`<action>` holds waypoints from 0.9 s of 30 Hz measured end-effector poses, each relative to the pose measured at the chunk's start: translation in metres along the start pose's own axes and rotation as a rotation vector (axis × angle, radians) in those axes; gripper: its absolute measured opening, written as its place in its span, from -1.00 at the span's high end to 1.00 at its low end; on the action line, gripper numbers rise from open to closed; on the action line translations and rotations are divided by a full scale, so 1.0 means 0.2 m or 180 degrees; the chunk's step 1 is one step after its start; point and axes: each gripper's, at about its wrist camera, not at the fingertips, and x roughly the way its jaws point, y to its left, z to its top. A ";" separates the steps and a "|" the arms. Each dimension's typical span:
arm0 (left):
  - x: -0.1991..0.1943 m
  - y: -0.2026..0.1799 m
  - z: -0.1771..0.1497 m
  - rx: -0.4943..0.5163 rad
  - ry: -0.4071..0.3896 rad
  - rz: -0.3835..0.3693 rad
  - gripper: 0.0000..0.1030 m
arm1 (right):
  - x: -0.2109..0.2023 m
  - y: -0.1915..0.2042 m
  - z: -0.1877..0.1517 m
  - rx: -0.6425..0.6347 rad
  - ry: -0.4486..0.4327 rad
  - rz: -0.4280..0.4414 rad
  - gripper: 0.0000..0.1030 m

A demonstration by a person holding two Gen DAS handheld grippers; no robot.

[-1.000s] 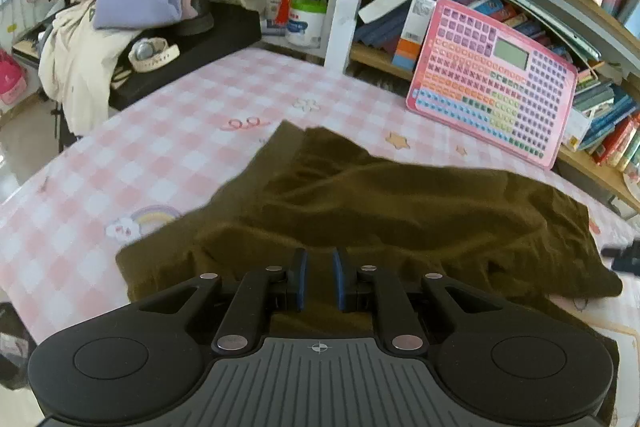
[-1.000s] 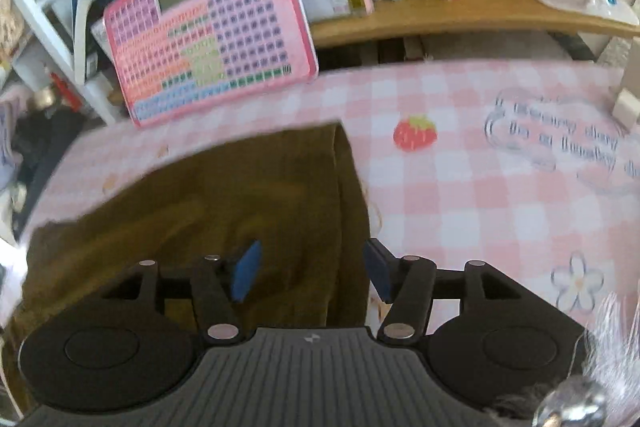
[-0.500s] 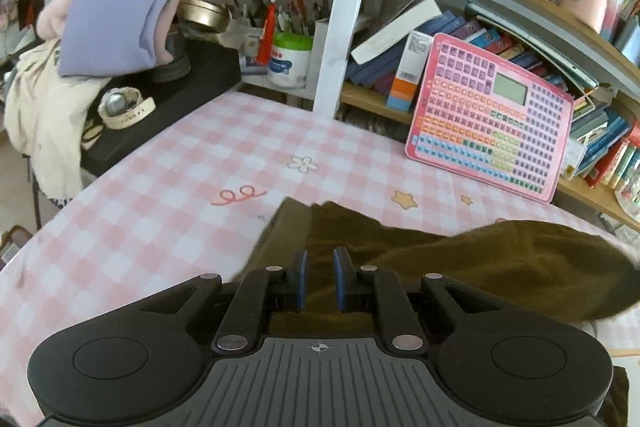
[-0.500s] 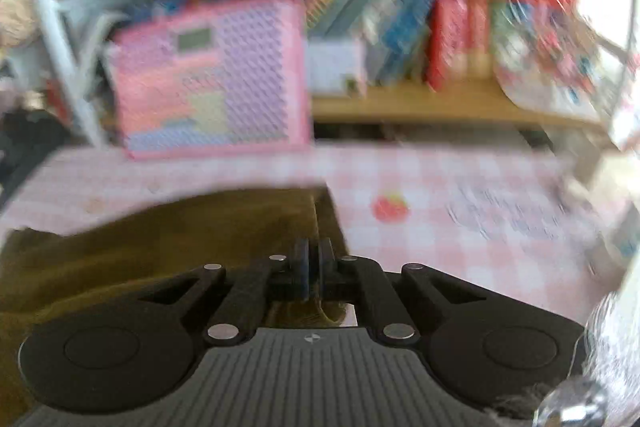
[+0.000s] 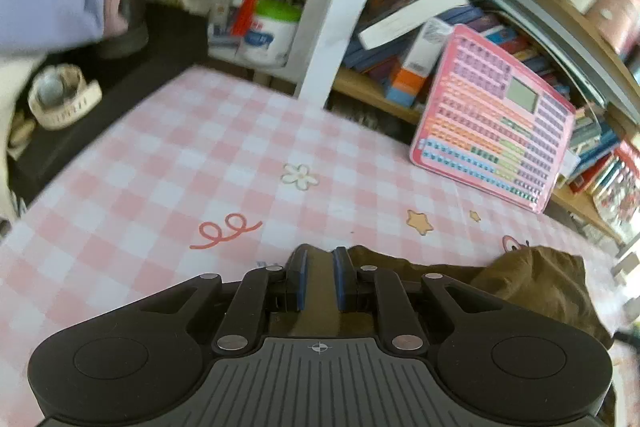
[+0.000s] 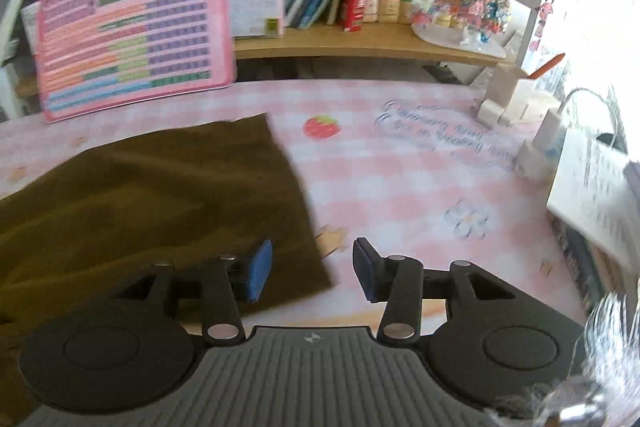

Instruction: Fold clothes

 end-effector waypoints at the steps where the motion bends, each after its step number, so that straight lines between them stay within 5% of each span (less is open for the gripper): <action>1: 0.03 0.03 0.01 -0.0062 0.0078 -0.0035 0.70 | -0.02 0.04 -0.01 0.0010 0.0009 0.0019 0.17; 6: 0.13 0.09 0.04 -0.0068 0.0345 -0.0285 0.69 | -0.10 0.16 -0.09 0.0109 0.0067 0.0014 0.16; 8: 0.17 0.08 0.04 -0.0003 0.0462 -0.0334 0.30 | -0.11 0.19 -0.11 0.0128 0.0082 0.0008 0.16; 12: 0.21 0.07 0.04 0.0046 0.0537 -0.0468 0.22 | -0.13 0.21 -0.14 0.0175 0.0098 -0.0028 0.16; 15: 0.24 0.06 0.04 0.0034 0.0616 -0.0617 0.35 | -0.13 0.23 -0.17 0.0199 0.0118 -0.0063 0.16; 17: 0.26 0.05 0.04 0.0031 0.0686 -0.0696 0.86 | -0.12 0.24 -0.18 0.0213 0.0152 -0.0092 0.16; 19: 0.24 0.02 0.04 0.0052 0.0744 -0.0874 0.91 | -0.11 0.24 -0.19 0.0227 0.0186 -0.0122 0.17; 21: 0.14 0.01 0.08 -0.0099 0.0703 -0.1332 0.92 | -0.10 0.24 -0.20 0.0244 0.0209 -0.0151 0.18; 23: -0.01 0.05 0.16 -0.0477 0.0328 -0.1814 0.91 | -0.10 0.24 -0.20 0.0253 0.0214 -0.0189 0.19; 25: -0.04 0.19 0.22 -0.0944 -0.0086 -0.1598 0.93 | -0.09 0.22 -0.19 0.0277 0.0218 -0.0219 0.20; 27: 0.09 0.38 0.23 -0.1638 -0.0141 -0.0945 0.95 | -0.07 0.20 -0.18 0.0313 0.0223 -0.0236 0.20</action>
